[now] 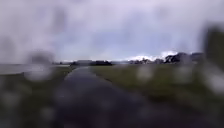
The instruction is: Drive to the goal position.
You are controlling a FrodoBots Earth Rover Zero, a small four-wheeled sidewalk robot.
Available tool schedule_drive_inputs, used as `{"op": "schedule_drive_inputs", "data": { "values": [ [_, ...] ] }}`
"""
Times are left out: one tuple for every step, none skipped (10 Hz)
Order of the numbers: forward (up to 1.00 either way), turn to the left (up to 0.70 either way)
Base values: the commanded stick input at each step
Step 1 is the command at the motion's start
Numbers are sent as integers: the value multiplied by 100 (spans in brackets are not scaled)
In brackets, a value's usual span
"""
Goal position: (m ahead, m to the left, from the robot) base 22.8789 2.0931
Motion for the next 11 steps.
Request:
{"op": "schedule_drive_inputs", "data": {
  "values": [
    [0, 0],
    [0, 0],
    [0, 0],
    [0, 0],
    [0, 0],
    [0, 0],
    [25, 0],
    [58, 0],
    [70, 0],
    [70, 0],
    [70, 0]
  ]
}}
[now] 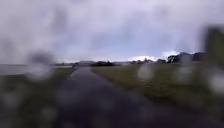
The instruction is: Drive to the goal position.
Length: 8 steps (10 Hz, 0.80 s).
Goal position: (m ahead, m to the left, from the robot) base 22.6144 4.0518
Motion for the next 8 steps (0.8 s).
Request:
{"op": "schedule_drive_inputs", "data": {
  "values": [
    [70, 0],
    [70, 0],
    [70, 0],
    [70, 0],
    [70, 0],
    [70, 0],
    [70, 0],
    [70, 0]
  ]
}}
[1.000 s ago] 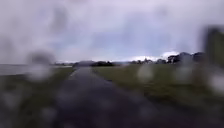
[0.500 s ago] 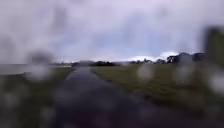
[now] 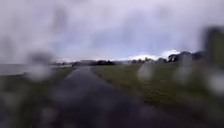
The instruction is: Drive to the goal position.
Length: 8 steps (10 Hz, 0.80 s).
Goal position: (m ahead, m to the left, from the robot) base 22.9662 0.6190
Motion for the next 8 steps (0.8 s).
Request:
{"op": "schedule_drive_inputs", "data": {
  "values": [
    [70, 35],
    [70, 35],
    [70, 35],
    [70, 35],
    [70, 35],
    [70, 35],
    [70, 35],
    [70, 0]
  ]
}}
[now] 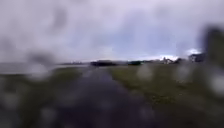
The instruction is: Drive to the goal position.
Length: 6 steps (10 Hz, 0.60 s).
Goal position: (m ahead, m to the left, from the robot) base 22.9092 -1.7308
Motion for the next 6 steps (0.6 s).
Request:
{"op": "schedule_drive_inputs", "data": {
  "values": [
    [70, 0],
    [70, 0],
    [70, 0],
    [70, 0],
    [70, 0],
    [70, 0]
  ]
}}
